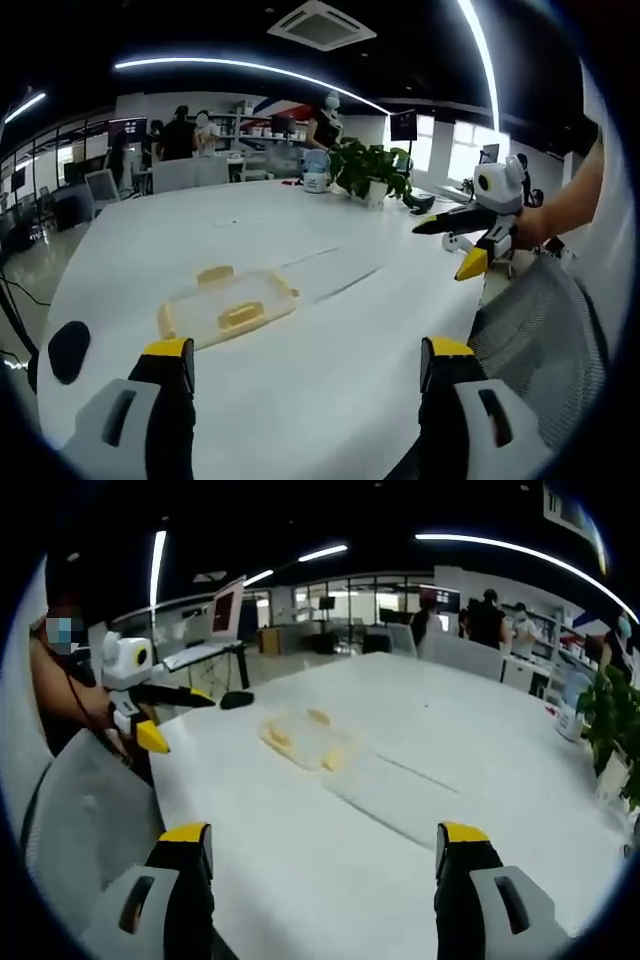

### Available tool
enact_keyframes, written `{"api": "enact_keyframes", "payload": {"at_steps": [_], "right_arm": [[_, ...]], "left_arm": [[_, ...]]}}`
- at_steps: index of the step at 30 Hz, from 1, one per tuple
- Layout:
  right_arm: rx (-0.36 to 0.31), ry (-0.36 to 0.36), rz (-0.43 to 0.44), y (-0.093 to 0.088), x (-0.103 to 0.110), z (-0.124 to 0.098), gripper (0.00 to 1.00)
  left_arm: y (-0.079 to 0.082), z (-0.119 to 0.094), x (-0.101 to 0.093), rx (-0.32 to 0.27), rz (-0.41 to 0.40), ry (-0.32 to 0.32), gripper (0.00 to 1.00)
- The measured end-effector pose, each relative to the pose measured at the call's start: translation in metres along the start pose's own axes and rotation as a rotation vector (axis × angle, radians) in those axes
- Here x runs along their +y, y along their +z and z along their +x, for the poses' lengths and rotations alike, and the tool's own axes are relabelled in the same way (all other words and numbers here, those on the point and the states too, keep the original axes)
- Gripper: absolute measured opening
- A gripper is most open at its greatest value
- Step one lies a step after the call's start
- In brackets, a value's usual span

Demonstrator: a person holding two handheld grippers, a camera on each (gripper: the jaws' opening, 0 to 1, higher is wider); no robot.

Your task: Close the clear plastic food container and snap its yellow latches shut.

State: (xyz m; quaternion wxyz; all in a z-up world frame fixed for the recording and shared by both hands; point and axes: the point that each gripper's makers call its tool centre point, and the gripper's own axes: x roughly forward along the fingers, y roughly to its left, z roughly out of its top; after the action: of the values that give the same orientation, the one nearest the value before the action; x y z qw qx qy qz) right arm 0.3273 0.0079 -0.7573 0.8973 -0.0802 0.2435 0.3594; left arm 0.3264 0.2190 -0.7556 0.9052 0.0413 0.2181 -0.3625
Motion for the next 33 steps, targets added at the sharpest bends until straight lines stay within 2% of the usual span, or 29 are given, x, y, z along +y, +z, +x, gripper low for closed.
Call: {"api": "enact_keyframes", "payload": {"at_steps": [10,19,33], "right_arm": [[0.007,0.011,-0.001,0.007,0.001,0.014,0.93],[0.001,0.035,-0.034,0.024,0.0,0.031,0.93],[0.013,0.067,-0.064,0.034,-0.002,0.053,0.93]], "left_arm": [[0.0,0.004,0.01,0.007,0.009,-0.001,0.96],[-0.001,0.004,0.021,0.012,0.002,0.001,0.96],[0.008,0.015,0.036,0.028,0.048,-0.018,0.95]]}}
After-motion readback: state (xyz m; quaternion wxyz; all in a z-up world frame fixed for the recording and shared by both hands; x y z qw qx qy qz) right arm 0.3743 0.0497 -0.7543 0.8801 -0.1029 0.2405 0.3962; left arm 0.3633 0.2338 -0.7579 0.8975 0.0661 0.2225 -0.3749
